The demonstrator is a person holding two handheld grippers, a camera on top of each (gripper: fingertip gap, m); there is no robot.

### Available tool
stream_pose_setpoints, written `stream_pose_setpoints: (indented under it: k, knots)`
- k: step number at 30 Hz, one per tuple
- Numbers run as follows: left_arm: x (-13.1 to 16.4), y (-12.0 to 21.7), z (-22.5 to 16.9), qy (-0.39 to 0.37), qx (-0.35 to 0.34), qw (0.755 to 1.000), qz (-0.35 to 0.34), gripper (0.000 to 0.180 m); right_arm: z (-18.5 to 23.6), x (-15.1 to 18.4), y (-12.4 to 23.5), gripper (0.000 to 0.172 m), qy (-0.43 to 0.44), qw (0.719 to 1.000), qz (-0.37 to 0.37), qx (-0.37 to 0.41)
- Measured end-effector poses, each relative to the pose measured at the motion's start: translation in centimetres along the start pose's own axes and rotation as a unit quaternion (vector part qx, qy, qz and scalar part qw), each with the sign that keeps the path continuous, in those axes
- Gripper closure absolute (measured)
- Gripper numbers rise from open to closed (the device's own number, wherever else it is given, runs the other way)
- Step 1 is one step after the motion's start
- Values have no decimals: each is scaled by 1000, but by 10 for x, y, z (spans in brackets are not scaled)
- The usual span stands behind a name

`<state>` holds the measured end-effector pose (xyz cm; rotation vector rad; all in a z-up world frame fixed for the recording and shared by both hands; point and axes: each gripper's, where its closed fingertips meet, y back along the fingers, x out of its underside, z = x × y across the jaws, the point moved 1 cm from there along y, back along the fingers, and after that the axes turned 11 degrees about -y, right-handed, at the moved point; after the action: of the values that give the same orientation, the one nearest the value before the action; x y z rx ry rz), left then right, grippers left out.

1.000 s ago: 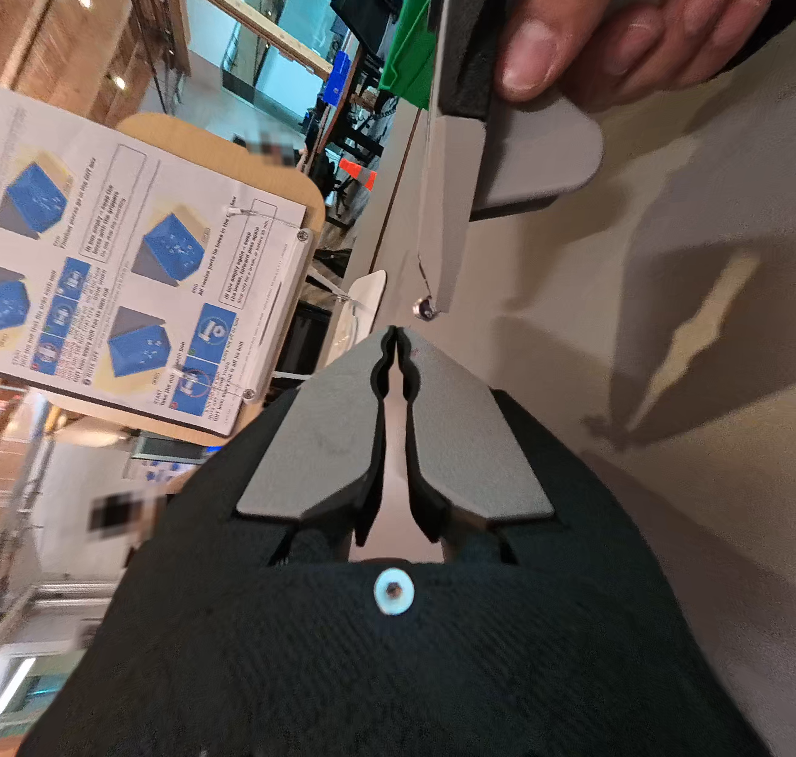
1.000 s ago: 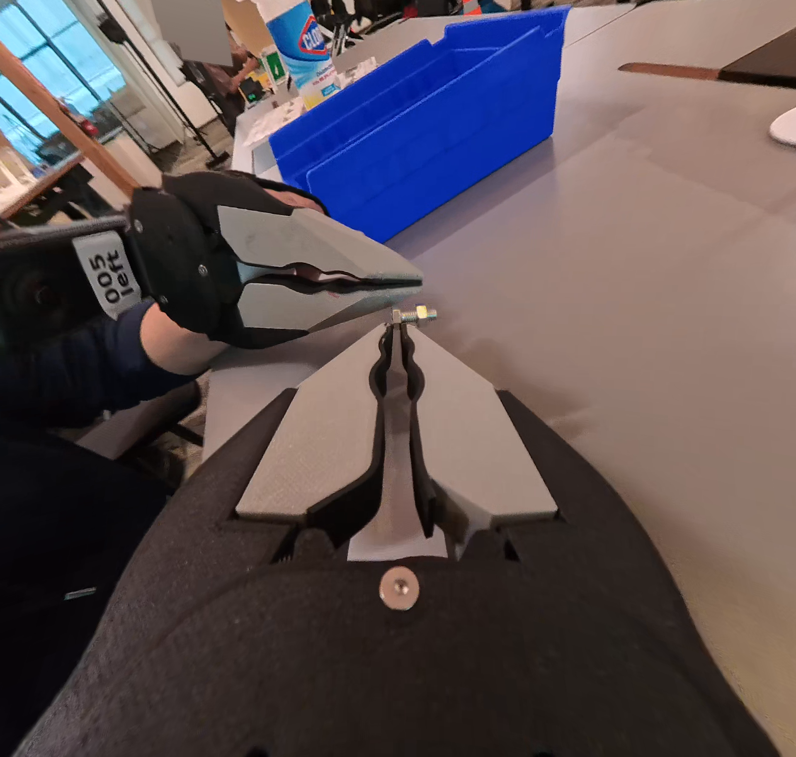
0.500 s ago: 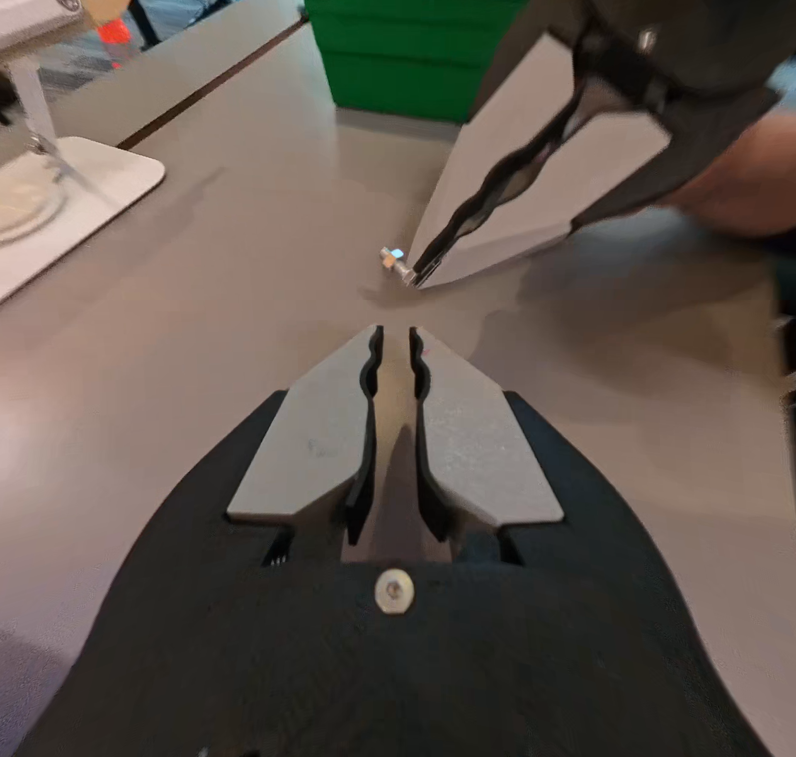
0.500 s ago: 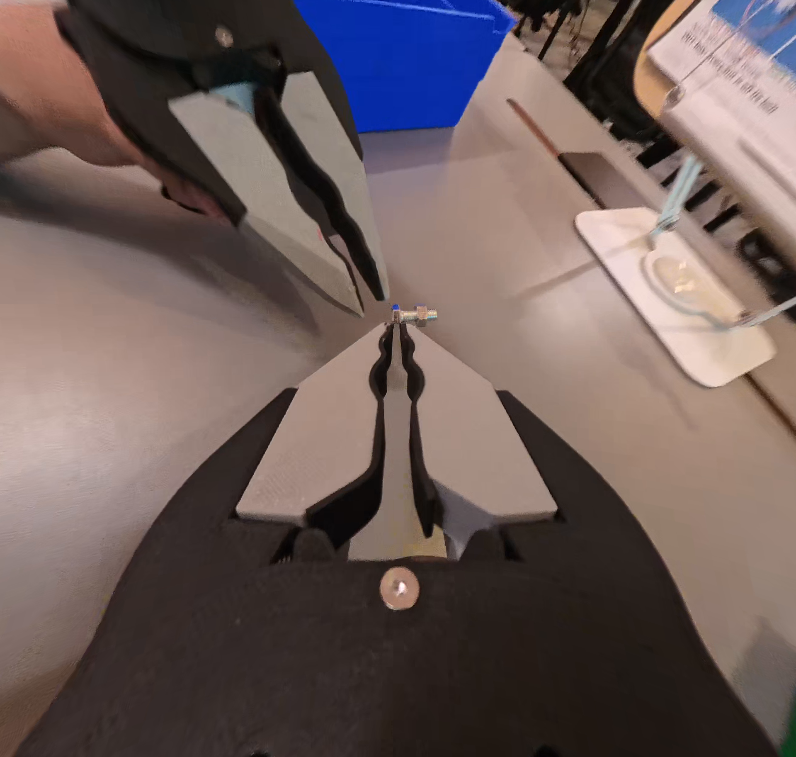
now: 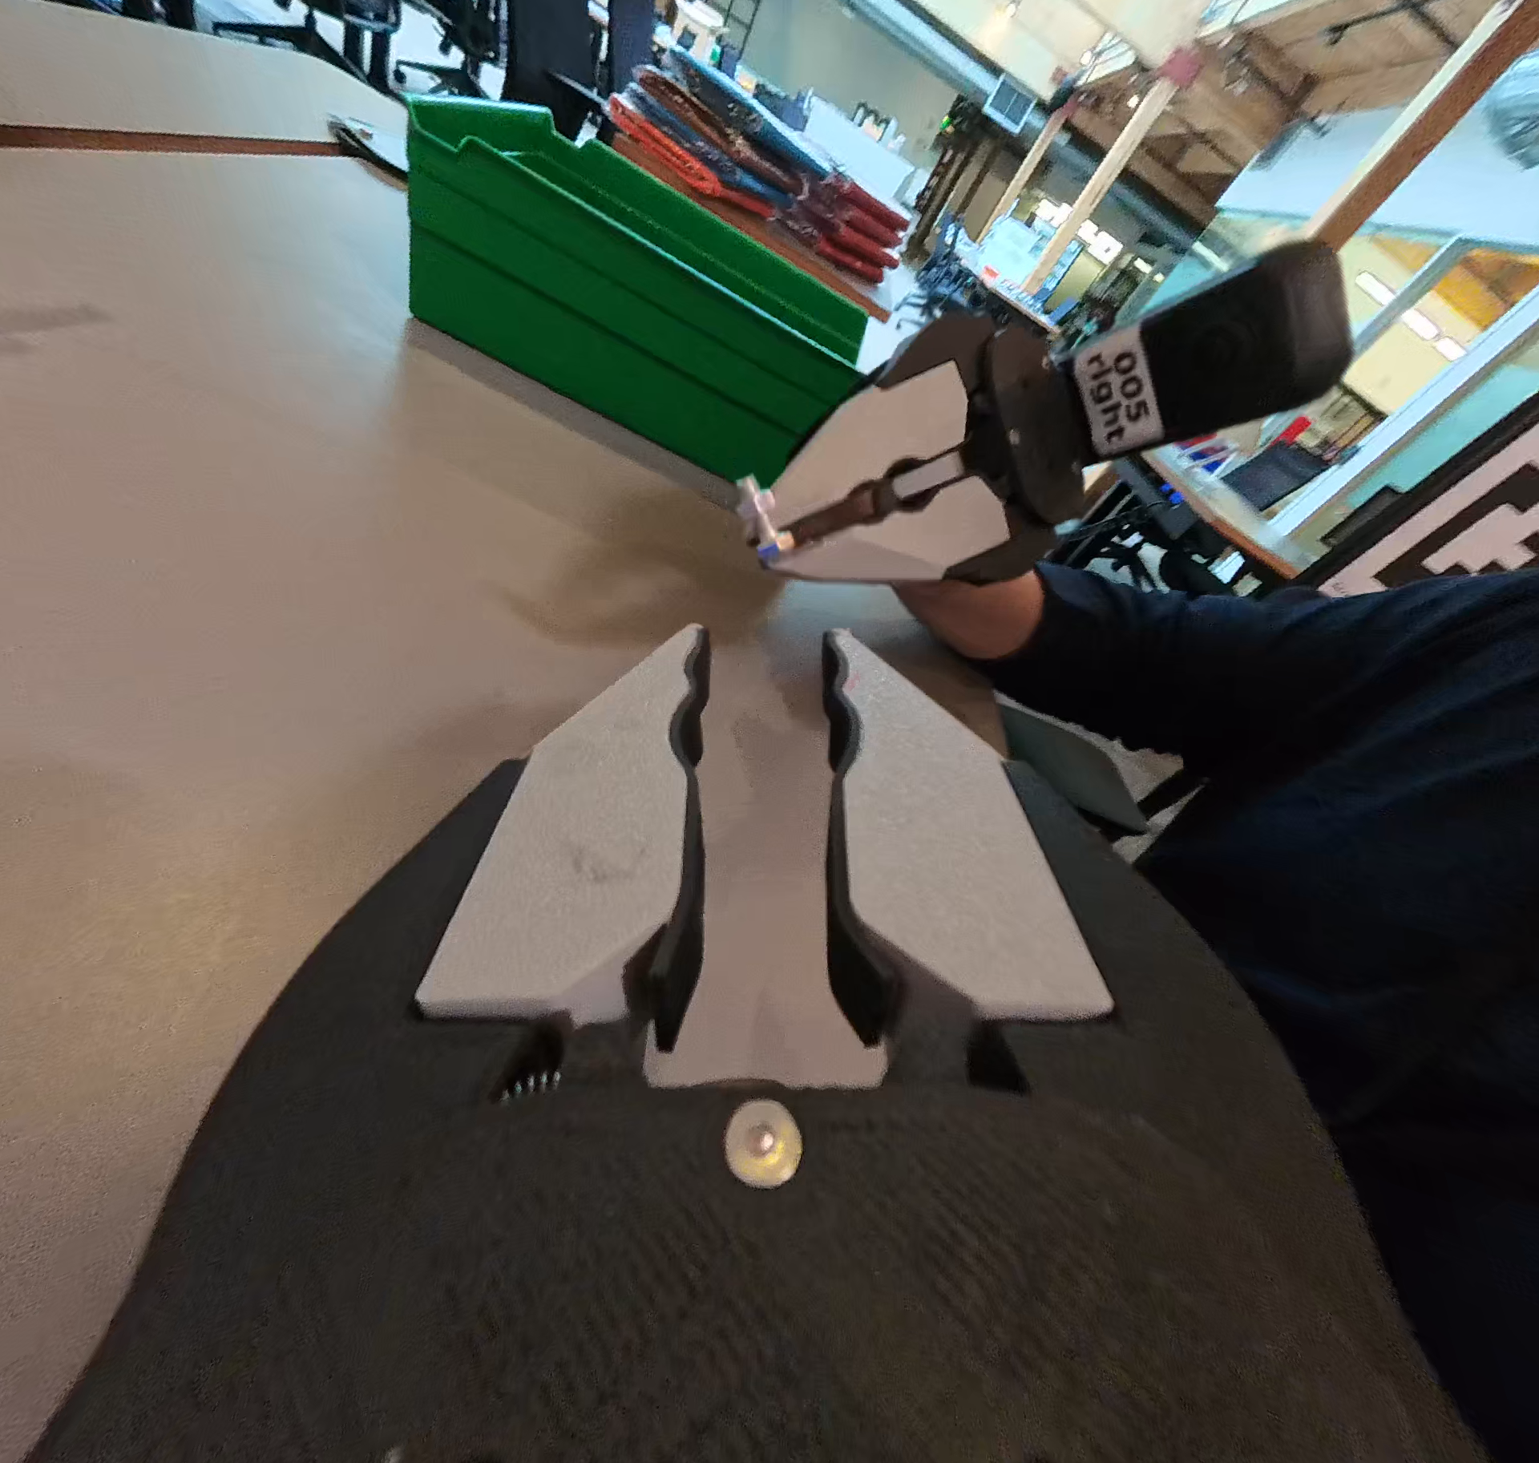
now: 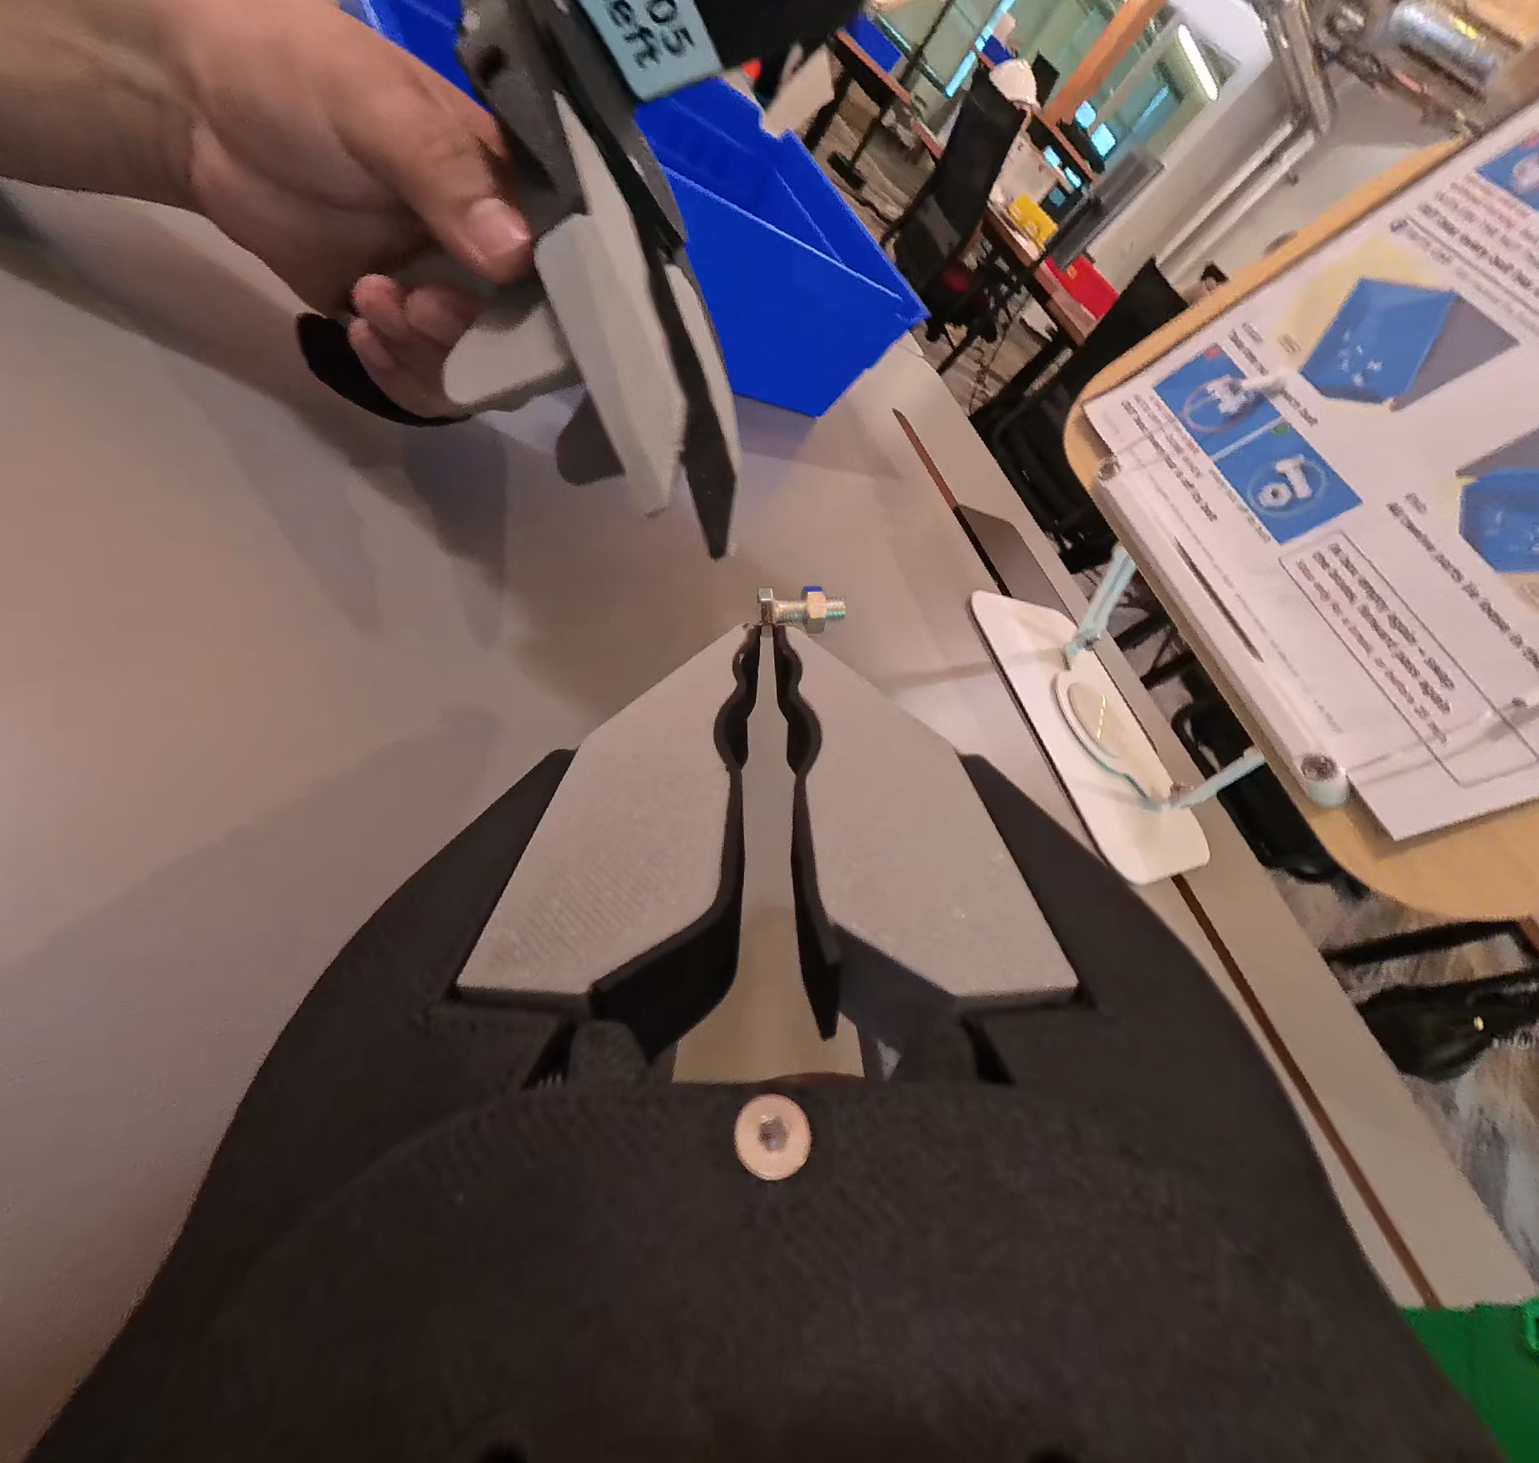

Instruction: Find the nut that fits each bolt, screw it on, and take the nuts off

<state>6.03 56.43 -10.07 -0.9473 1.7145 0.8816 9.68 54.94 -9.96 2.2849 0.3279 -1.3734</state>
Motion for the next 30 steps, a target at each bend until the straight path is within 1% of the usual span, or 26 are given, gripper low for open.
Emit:
stream_pose_setpoints:
  k: [3,5,10,13,15,17,20,22,23,26,28,30]
  knots:
    - [-1,-1,0,13,7,1000,-11,156,9,0,-3,172,33,999,5,-1]
    - [1,-2,1,17,7,1000,-8,155,10,4,-7,172,53,998,17,11]
    - [9,-12,-3,28,21,999,4,156,21,4,-12,172,90,996,22,6]
    - [17,-18,-5,27,23,999,23,159,18,7,-14,172,127,990,40,34]
    - [19,-21,-7,28,28,999,26,167,18,7,-15,172,157,985,46,55]
    - [21,-22,-7,32,30,999,28,168,17,9,-16,172,185,979,58,70]
    - [20,-22,-8,39,37,998,25,162,17,10,-17,172,191,977,62,75]
    - [19,-21,-5,39,26,999,21,162,18,9,-15,172,185,979,58,69]
    - [18,-20,-1,37,14,999,19,158,18,9,-15,172,184,979,58,66]
    - [12,-15,2,41,9,999,3,160,21,10,-15,172,184,979,58,58]
    - [13,-16,1,39,8,999,7,161,24,9,-17,172,187,979,56,56]
    - [14,-16,2,30,2,999,12,165,24,11,-18,172,188,978,61,59]
